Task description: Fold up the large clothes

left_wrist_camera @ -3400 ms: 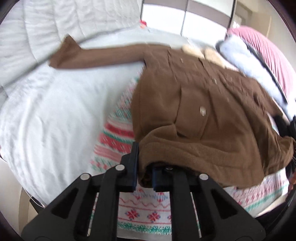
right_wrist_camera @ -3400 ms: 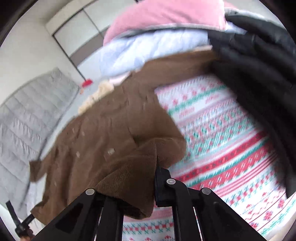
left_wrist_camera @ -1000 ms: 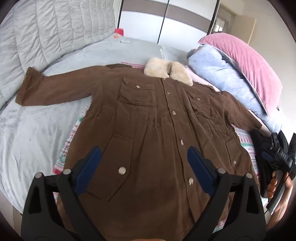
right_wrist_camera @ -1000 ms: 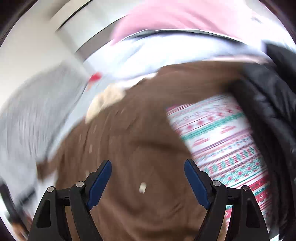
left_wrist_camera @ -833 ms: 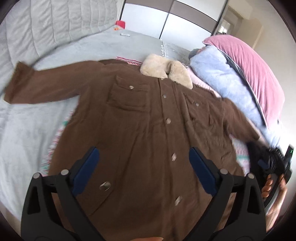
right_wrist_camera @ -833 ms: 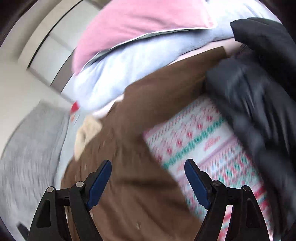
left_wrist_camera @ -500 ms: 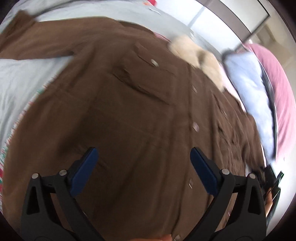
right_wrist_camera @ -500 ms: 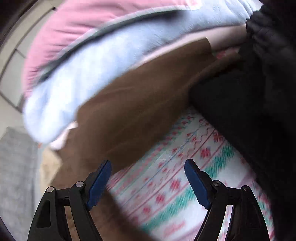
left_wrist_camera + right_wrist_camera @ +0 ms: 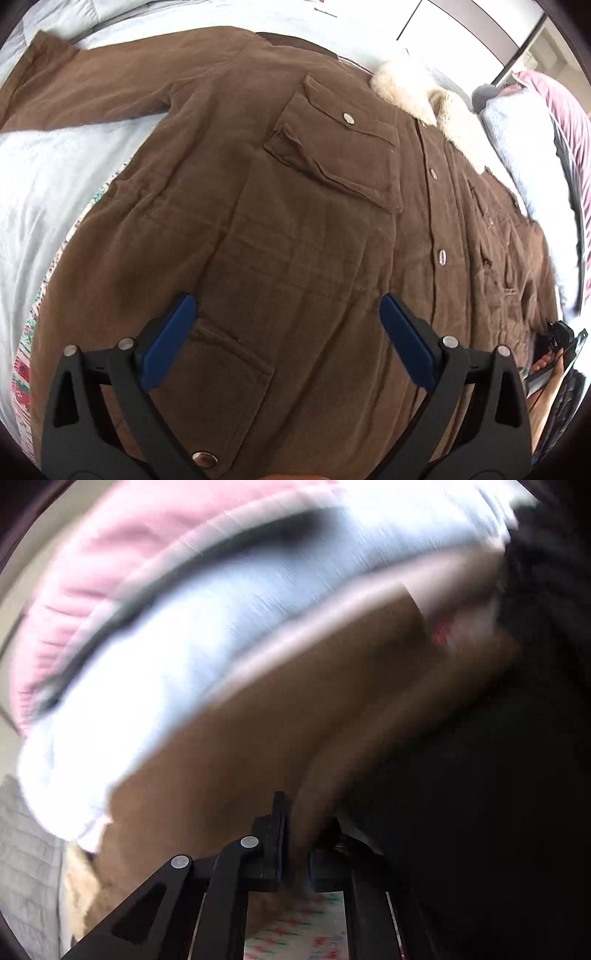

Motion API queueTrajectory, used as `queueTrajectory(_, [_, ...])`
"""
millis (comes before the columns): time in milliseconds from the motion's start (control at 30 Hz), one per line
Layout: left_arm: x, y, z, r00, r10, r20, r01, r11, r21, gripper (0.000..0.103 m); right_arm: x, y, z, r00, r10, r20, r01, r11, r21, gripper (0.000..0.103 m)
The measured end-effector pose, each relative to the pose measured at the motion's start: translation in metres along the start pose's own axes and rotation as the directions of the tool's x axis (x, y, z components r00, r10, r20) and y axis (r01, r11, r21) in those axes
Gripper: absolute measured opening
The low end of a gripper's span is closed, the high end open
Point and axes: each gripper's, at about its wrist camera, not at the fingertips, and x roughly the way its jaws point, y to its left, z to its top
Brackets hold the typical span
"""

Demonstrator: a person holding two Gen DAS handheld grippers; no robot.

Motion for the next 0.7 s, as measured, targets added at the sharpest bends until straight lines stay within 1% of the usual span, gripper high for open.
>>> queueTrajectory(33, [-0.001,0.001,0.001,1.000,-0.009,0.004,0.009,1.000,-0.009,0.100,-0.014,0.012,0.005,0.999,0.026,0.048,-0.023,0.998,-0.053,0.009])
queueTrajectory(67, [-0.002,0.001,0.001,1.000,-0.015,0.006,0.015,1.000,-0.013,0.100,-0.035,0.032,0.008,0.990,0.083,0.112,-0.066,0.987,-0.144,0.009])
queueTrajectory(100, [-0.001,0.001,0.002,1.000,-0.019,0.003,0.019,1.000,-0.014,0.100,-0.048,0.044,0.007,0.982,0.133,0.135,-0.106,0.976,-0.191,0.009])
queueTrajectory(167, [-0.002,0.002,0.003,1.000,-0.029,0.000,0.029,0.999,-0.018,0.100,-0.070,0.065,0.004,0.961,0.240,0.137,-0.203,0.949,-0.240,0.008])
queueTrajectory(200, [-0.002,0.003,0.004,0.999,-0.032,0.002,0.032,0.999,-0.023,0.100,-0.073,0.070,0.002,0.957,0.261,0.124,-0.226,0.944,-0.242,0.008])
queueTrajectory(267, [-0.003,0.005,0.005,0.999,-0.042,0.003,0.042,0.999,-0.035,0.100,-0.071,0.072,-0.001,0.960,0.261,0.097,-0.233,0.945,-0.230,0.008])
queueTrajectory(333, [-0.006,0.006,0.005,0.999,-0.051,0.002,0.051,0.998,-0.046,0.100,-0.051,0.058,-0.001,0.973,0.222,0.061,-0.208,0.961,-0.183,0.008])
queueTrajectory(367, [-0.007,0.007,0.005,0.998,-0.056,-0.002,0.056,0.997,-0.049,0.100,-0.037,0.044,-0.003,0.983,0.184,0.026,-0.179,0.975,-0.132,0.008])
queueTrajectory(433, [-0.009,0.008,0.005,0.997,-0.071,-0.009,0.070,0.996,-0.051,0.100,-0.025,0.021,-0.004,0.992,0.128,-0.011,-0.129,0.990,-0.060,0.008])
queueTrajectory(467, [-0.010,0.007,0.006,0.997,-0.079,-0.012,0.078,0.996,-0.048,0.100,-0.020,0.011,-0.005,0.997,0.077,-0.019,-0.078,0.997,-0.029,0.008])
queueTrajectory(500, [-0.012,0.007,0.007,0.996,-0.084,-0.013,0.083,0.996,-0.046,0.100,-0.020,0.010,-0.005,0.999,0.041,-0.009,-0.041,0.999,-0.021,0.008])
queueTrajectory(533, [-0.013,0.007,0.008,0.996,-0.087,-0.009,0.087,0.995,-0.044,0.100,-0.023,0.014,-0.009,1.000,0.027,0.006,-0.027,0.999,-0.023,0.008])
queueTrajectory(600, [-0.015,0.009,0.011,0.995,-0.096,0.003,0.096,0.994,-0.045,0.100,-0.047,0.034,-0.006,0.994,0.029,0.105,-0.021,0.997,-0.076,0.008])
queueTrajectory(633, [-0.016,0.010,0.013,0.994,-0.105,0.006,0.105,0.993,-0.051,0.100,-0.067,0.060,-0.007,0.981,0.044,0.187,-0.013,0.987,-0.163,0.009])
queueTrajectory(667, [-0.017,0.013,0.015,0.993,-0.116,0.008,0.116,0.991,-0.064,0.100,-0.078,0.077,-0.009,0.971,0.052,0.234,0.003,0.973,-0.229,0.009])
queueTrajectory(700, [-0.017,0.018,0.018,0.992,-0.130,0.008,0.130,0.987,-0.089,0.100,-0.094,0.112,-0.017,0.951,0.077,0.298,0.030,0.940,-0.339,0.009])
